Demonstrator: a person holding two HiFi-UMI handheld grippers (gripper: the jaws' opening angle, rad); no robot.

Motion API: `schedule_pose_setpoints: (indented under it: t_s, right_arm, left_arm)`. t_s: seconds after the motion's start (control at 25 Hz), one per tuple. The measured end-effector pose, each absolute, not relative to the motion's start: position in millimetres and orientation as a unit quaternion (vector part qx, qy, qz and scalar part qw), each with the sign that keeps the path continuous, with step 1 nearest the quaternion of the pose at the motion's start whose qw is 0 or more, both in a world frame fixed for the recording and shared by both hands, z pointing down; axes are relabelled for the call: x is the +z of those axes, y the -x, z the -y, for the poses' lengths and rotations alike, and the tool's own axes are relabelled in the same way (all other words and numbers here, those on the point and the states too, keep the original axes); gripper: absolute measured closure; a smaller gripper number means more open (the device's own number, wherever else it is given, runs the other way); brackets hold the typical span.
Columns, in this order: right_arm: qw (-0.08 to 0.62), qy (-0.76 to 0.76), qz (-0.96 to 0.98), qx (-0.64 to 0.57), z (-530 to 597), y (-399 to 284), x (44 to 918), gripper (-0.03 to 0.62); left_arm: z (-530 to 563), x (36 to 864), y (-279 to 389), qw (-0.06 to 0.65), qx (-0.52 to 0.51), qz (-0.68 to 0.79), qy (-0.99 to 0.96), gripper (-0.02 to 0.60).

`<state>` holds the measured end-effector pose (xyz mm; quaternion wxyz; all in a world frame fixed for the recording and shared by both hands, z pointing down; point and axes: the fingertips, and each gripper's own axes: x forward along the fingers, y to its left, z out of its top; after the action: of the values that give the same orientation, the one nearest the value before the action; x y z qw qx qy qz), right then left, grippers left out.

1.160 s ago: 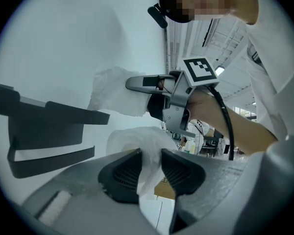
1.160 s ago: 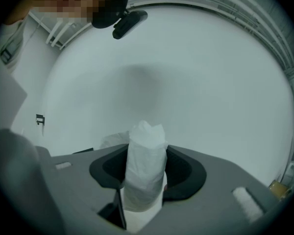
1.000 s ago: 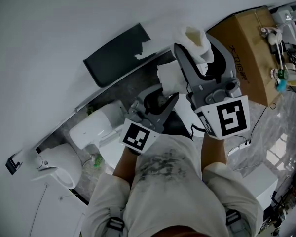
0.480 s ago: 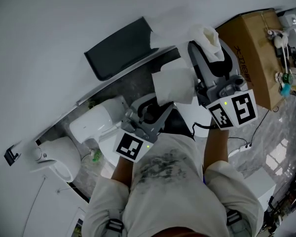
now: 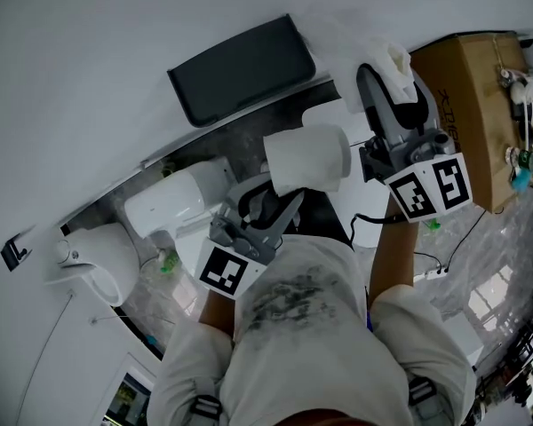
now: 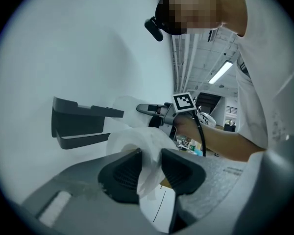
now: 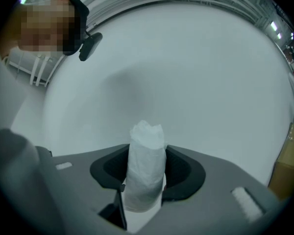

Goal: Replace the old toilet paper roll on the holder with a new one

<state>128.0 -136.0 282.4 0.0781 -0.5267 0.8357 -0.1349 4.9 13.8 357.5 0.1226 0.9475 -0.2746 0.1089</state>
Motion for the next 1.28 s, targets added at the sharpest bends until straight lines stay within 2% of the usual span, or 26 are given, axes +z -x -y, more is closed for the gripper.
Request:
schedule_pose_setpoints:
  t_s: [0.8, 1.28]
  right_arm:
    - [0.158, 0.497, -0.819, -0.239, 160, -90, 339, 0.411]
    - [0.266, 0.476, -0.777, -0.314, 166, -94, 350, 0.418]
  left_arm:
    - [-21, 335, 27, 0.111, 0.083, 0.316, -0.939, 0.442]
    - [-29, 342, 35, 0.115, 0.087, 0.320, -0.937, 0.442]
